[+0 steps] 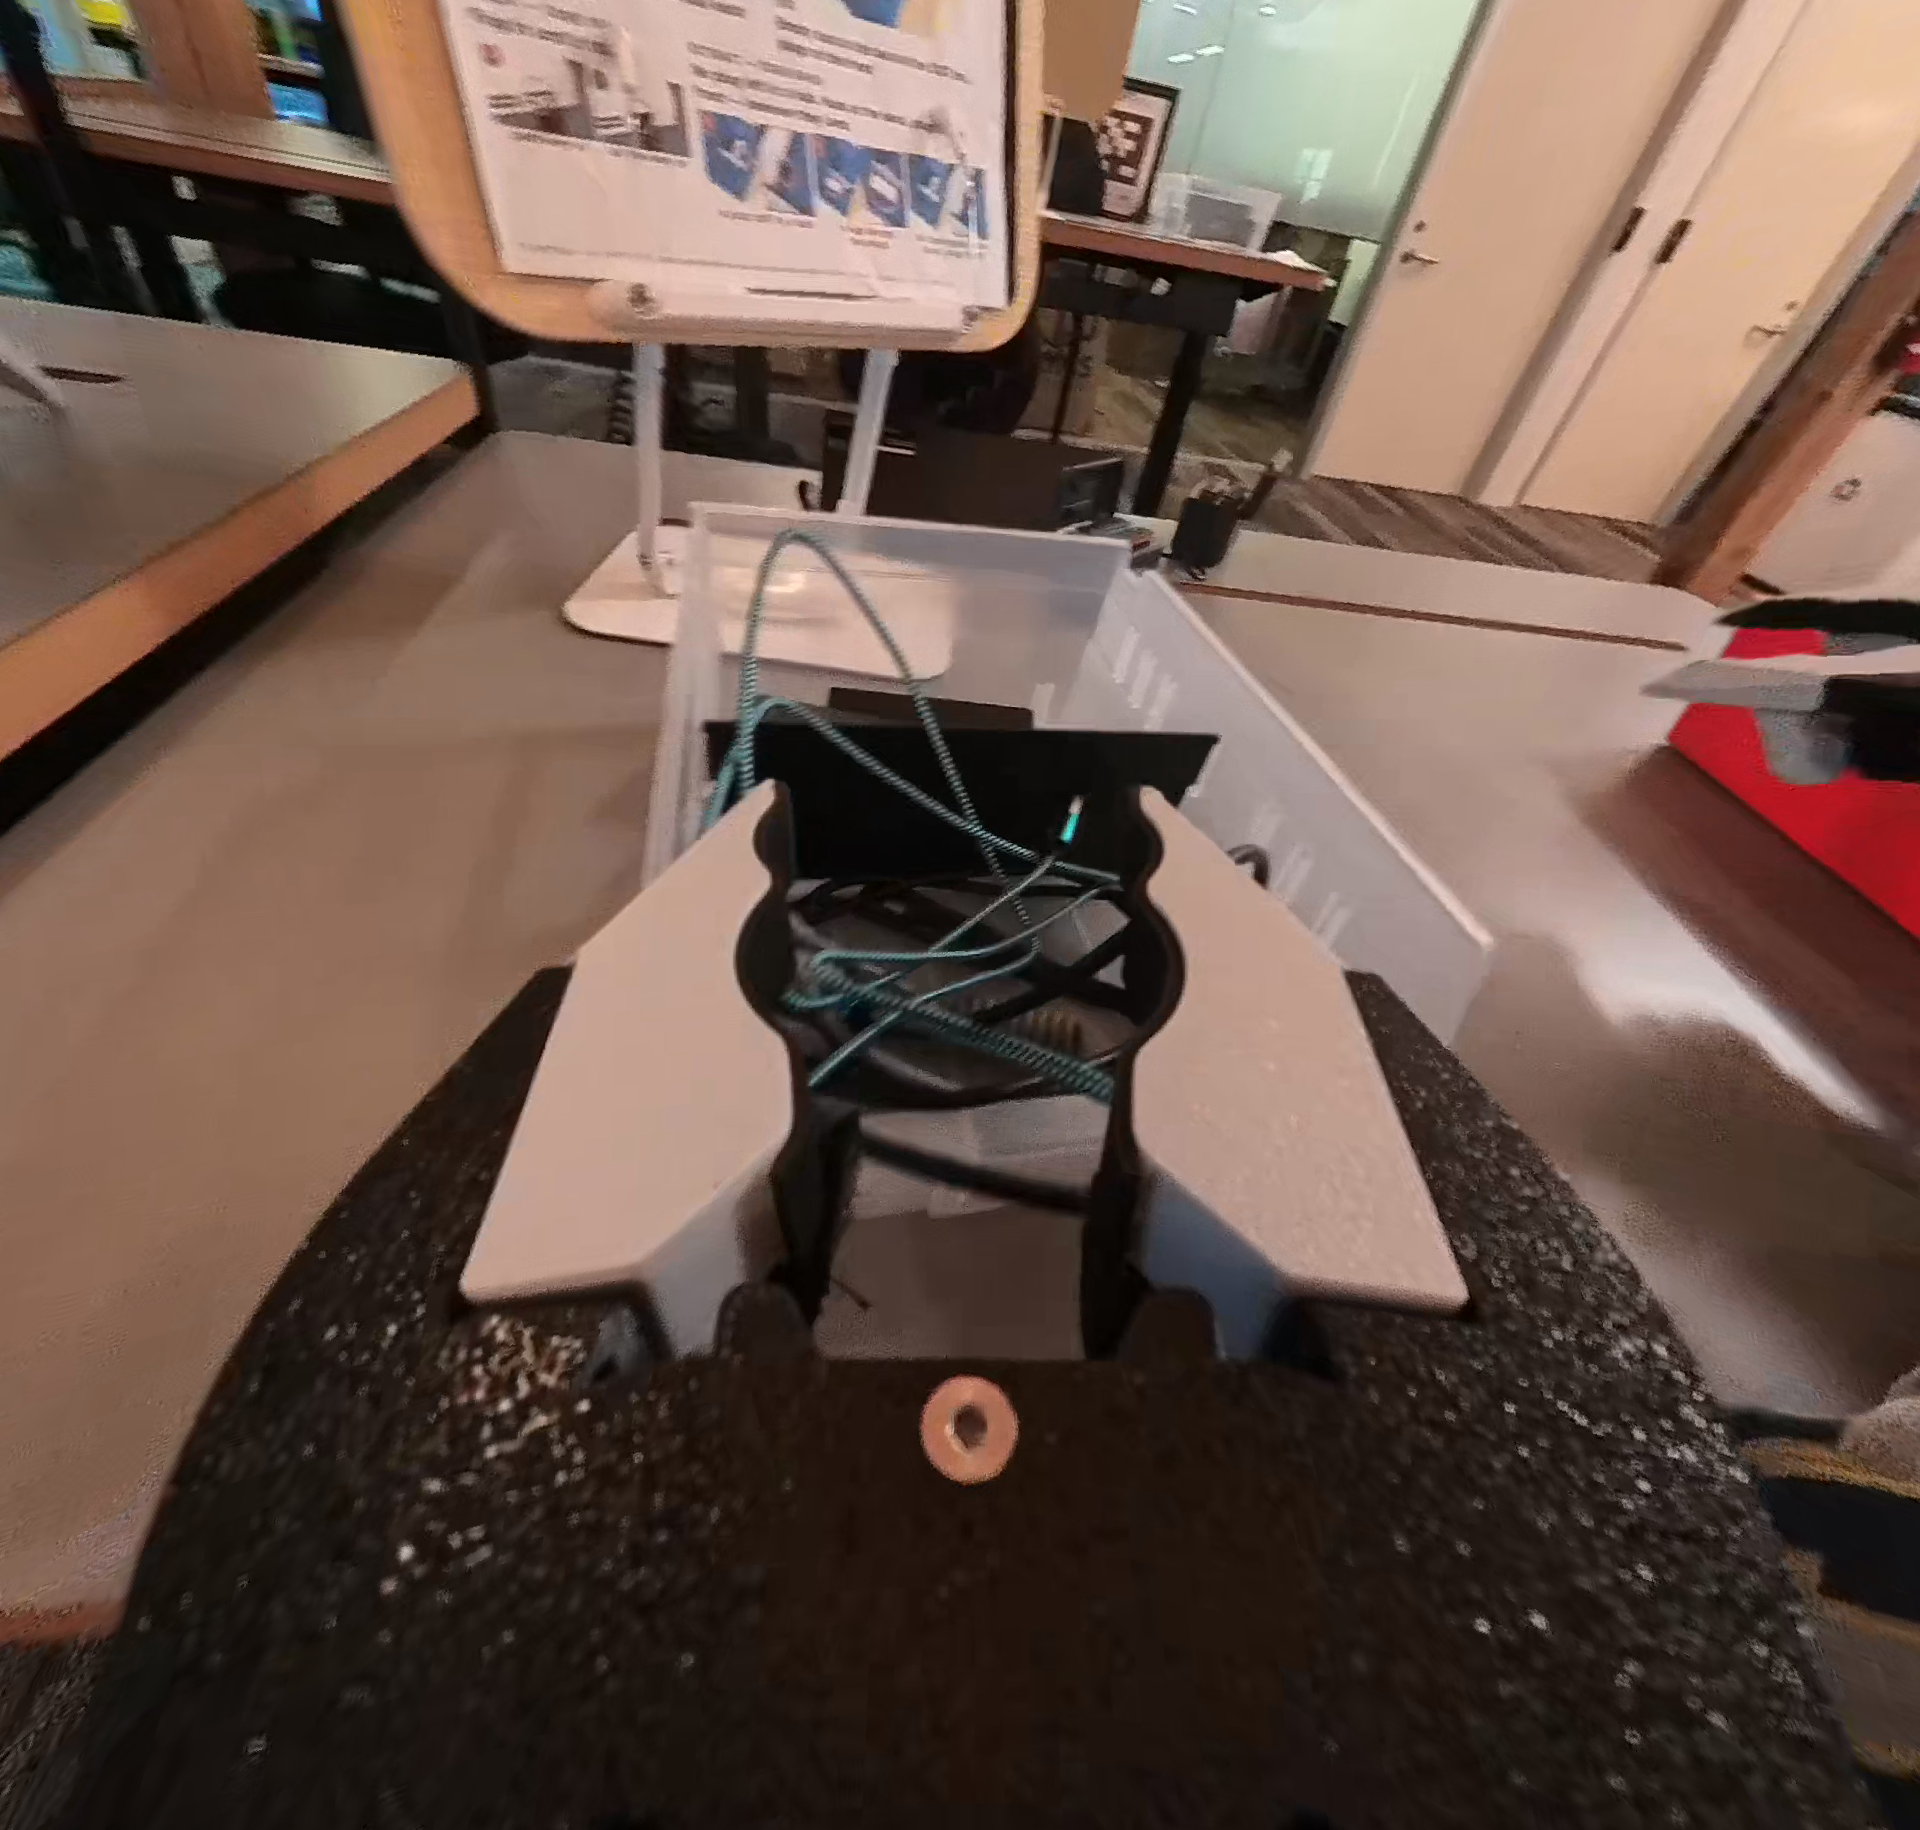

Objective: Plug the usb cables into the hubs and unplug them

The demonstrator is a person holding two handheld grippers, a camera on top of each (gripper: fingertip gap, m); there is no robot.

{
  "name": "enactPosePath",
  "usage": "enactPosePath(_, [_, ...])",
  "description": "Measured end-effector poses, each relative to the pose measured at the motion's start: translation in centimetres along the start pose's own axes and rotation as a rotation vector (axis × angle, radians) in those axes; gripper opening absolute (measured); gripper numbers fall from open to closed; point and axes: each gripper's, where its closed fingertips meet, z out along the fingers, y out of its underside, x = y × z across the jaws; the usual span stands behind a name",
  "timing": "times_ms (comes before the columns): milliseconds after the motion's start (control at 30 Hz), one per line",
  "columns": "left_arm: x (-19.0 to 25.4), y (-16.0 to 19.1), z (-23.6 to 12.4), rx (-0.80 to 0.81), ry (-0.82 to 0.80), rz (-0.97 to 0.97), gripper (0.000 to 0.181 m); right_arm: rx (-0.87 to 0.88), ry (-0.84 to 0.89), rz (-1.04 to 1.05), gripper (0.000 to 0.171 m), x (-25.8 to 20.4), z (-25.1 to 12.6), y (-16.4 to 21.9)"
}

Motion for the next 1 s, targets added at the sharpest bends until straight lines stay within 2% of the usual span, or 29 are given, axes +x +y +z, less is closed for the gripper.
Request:
enactPosePath(133, [3.1, -0.5, 3.2, -0.065, 0.083, 0.127, 0.061, 0.079, -0.097, -0.011, 0.072, -2.9, 1.5, 1.5])
enactPosePath(300, [5.4, -1.1, 7.2, -0.173, 0.154, 0.256, 0.065, 0.235, -0.102, -0.067, 0.071, -3.5, 1.7, 1.5])
enactPosePath(433, [5.6, -2.8, 11.6, -0.289, 0.219, 0.592, 0.057, 0.371, -0.14, -0.027, 0.07, -4.2, 0.9, 0.3])
enactPosePath(467, [6.2, -1.9, 12.5, -0.378, 0.317, 0.697, 0.053, 0.392, -0.15, -0.017, 0.07, -4.4, 0.8, 0.2])
enactPosePath(533, [6.2, 0.9, 13.9, -0.609, 0.513, 0.859, 0.058, 0.421, -0.174, -0.021, 0.066, -5.0, 0.7, 0.2])
enactPosePath(600, [4.5, 2.2, 16.5, -0.756, 0.533, 0.927, 0.055, 0.426, -0.185, -0.032, 0.062, -5.2, 0.8, 0.3])
enactPosePath(733, [1.3, 4.6, 19.6, -1.042, 0.573, 0.915, 0.052, 0.474, -0.18, -0.007, 0.056, -4.6, 0.3, 0.0])
enactPosePath(900, [-3.6, 7.3, 19.8, -1.401, 0.545, 1.173, 0.046, 0.481, -0.19, 0.032, 0.054, -4.2, 0.3, -0.1])
enactPosePath(1000, [-6.1, 7.9, 19.5, -1.543, 0.514, 1.349, 0.053, 0.482, -0.192, 0.026, 0.054, -4.3, 0.3, -0.1])
